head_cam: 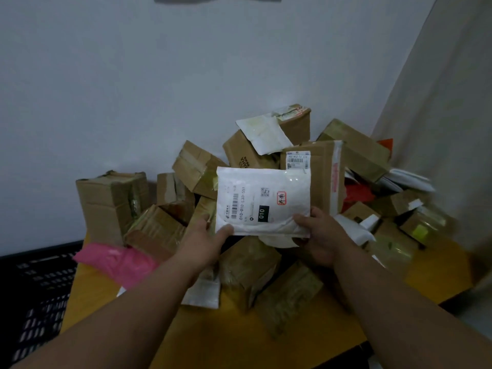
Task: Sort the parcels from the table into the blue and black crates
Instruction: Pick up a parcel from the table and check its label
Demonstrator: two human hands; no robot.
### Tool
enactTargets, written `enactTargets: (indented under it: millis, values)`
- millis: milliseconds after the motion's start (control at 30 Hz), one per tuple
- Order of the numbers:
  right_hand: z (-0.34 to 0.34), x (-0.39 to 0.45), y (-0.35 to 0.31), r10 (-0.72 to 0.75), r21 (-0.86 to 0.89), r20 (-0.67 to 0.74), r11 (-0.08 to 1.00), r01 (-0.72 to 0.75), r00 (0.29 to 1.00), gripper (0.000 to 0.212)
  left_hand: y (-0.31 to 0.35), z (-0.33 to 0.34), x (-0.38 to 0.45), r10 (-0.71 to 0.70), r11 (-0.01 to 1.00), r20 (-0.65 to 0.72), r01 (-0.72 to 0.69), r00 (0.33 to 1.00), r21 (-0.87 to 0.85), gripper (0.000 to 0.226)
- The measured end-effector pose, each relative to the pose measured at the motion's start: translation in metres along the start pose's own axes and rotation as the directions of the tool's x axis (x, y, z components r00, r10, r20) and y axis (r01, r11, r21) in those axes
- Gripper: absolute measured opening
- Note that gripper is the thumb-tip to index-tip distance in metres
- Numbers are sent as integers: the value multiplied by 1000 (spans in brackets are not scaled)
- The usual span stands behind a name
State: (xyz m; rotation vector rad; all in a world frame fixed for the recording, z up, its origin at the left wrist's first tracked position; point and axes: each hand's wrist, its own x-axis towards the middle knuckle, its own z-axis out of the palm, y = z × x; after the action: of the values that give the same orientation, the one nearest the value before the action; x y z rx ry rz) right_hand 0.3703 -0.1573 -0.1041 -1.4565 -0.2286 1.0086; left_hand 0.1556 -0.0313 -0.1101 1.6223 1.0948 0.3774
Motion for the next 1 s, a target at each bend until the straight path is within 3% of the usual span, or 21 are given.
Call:
enactTargets:
  millis: [67,267,467,733,1000]
  values:
    - [0,-6,3,33,-17,70,999,-32,997,24,4,-2,-3,-20,988,13,22,1000,-150,36]
    - [23,-22,14,67,-83,164,995,-54,984,31,-7,-32,-15,-52,938,-67,26,996,-347,27]
    - [90,-44,37,84,-133,151,989,-64,985,32,-48,-95,-49,-87,923,-132,30,987,-383,14]
    - [243,-95,93,150,-279,324,959,-58,934,24,-136,-234,-113,-135,933,-284,26,949,-359,26]
    - [371,-138,166,214,-398,516,917,10,830,31,-213,-346,-192,-254,930,-490,71,834,-361,28]
